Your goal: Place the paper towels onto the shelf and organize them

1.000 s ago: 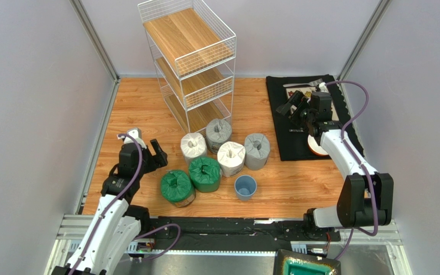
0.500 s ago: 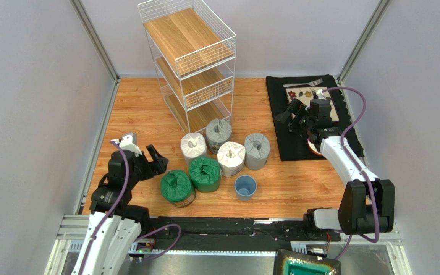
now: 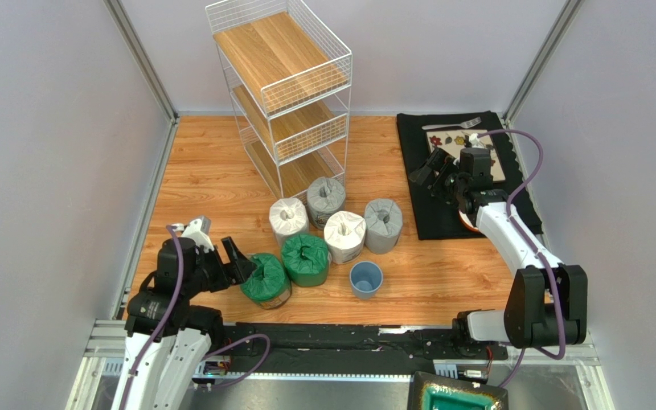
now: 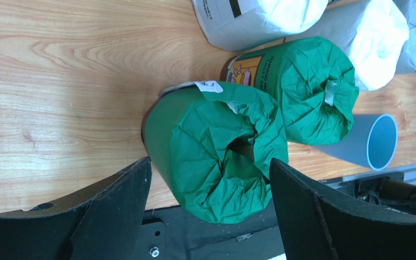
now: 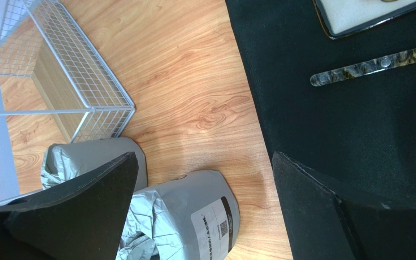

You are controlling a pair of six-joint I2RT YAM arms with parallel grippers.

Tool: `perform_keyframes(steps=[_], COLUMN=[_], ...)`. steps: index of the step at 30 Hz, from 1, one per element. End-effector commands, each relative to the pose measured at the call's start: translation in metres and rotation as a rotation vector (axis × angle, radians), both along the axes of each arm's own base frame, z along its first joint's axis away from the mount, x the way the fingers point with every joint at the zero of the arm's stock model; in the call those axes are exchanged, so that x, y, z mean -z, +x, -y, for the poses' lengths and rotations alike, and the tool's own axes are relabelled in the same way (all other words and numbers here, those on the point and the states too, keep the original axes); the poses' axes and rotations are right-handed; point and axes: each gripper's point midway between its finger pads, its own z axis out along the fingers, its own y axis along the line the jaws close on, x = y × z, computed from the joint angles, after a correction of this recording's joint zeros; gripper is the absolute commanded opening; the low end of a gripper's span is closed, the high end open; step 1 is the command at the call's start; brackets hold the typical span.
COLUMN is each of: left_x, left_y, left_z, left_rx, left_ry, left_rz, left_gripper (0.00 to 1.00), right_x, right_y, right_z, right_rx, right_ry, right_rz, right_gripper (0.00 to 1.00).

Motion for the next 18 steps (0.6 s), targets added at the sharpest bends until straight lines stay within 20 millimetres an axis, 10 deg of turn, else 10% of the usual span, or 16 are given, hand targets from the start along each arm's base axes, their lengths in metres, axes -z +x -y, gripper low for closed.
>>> perform_keyframes(steps=[1, 18], left_x=[-0.001, 0.031], left_y=[-0.017, -0.006], left_z=[0.002, 0.001], left_rx=[0.057, 0.056], left_ry=[0.013, 0.037], left_rz=[-0.041, -0.083], left_gripper=[0.88, 0.87], right_x=[0.004, -0.004], right_y=[0.006, 0.008], right_z=[-0.004, -0.005], right_rx=[-0.01, -0.018], right_ry=[0.007, 0.01], right_rz=[0.003, 0.016], right_gripper=[0.98, 0.96])
